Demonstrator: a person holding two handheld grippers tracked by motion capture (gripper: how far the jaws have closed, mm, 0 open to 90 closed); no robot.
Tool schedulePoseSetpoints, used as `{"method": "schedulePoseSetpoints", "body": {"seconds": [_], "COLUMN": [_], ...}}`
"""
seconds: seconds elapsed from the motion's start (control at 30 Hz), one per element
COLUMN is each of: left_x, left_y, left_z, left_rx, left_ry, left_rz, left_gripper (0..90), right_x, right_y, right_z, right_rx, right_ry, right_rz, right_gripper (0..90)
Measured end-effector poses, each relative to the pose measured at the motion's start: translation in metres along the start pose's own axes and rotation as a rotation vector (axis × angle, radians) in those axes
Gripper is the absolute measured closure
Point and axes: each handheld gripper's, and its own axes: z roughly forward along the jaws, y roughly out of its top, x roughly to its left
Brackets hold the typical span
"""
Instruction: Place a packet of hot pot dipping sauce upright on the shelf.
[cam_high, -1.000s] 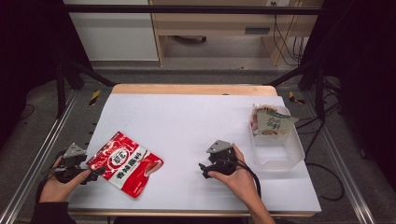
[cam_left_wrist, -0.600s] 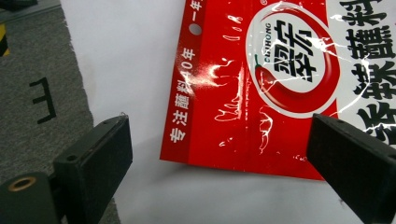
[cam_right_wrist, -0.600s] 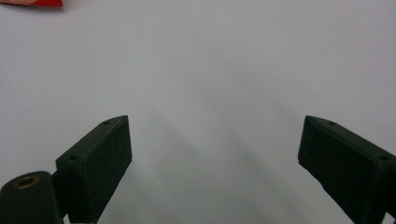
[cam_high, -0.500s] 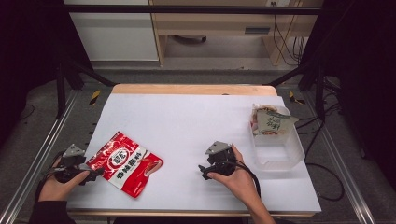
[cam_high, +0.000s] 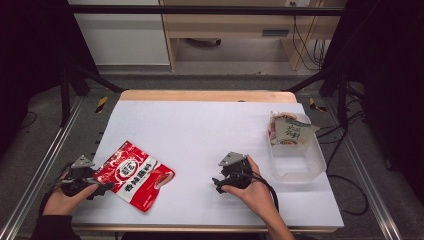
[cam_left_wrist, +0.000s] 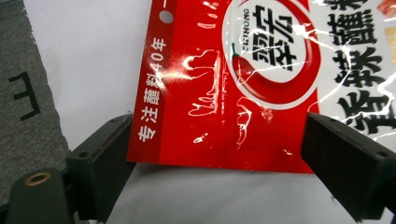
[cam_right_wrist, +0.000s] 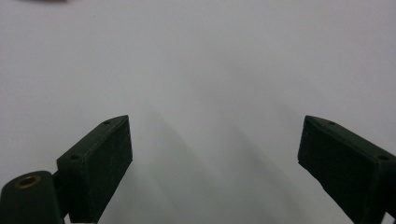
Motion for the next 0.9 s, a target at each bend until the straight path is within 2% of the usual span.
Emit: {"method": "schedulePoseSetpoints", "body": {"seconds": [0.17, 0.23, 0.37, 0.5, 0.67, 0.9], "left_x": [-0.001, 0.000, -0.001, -0.002, -0.002, 0.001], "left_y": [0.003, 0.004, 0.007, 0.008, 0.009, 0.010], "left_z": [-0.008, -0.012, -0.019, -0.020, -0.013, -0.007], "left_rx": [-0.026, -0.051, -0.065, -0.044, -0.020, 0.006], "left_ry": [-0.018, -0.040, -0.092, -0.143, -0.129, -0.054], "left_rz": [-0.015, -0.040, -0.056, -0.061, -0.057, -0.059], "left_gripper": [15.8, 19.9, 28.4, 36.9, 44.7, 65.0], "right_x": [-0.001, -0.001, 0.000, -0.001, 0.001, 0.000], "right_y": [0.000, 0.000, 0.000, -0.001, -0.001, -0.001], "right_z": [0.000, 0.000, 0.001, 0.002, 0.003, 0.004], "right_rx": [0.000, 0.004, 0.005, 0.012, 0.012, 0.016], "right_ry": [-0.001, -0.001, 0.001, 0.002, 0.006, 0.006], "right_rz": [0.000, -0.003, -0.004, -0.007, -0.010, -0.018], "right_gripper": [10.7, 10.6, 10.6, 10.6, 10.6, 10.6]}}
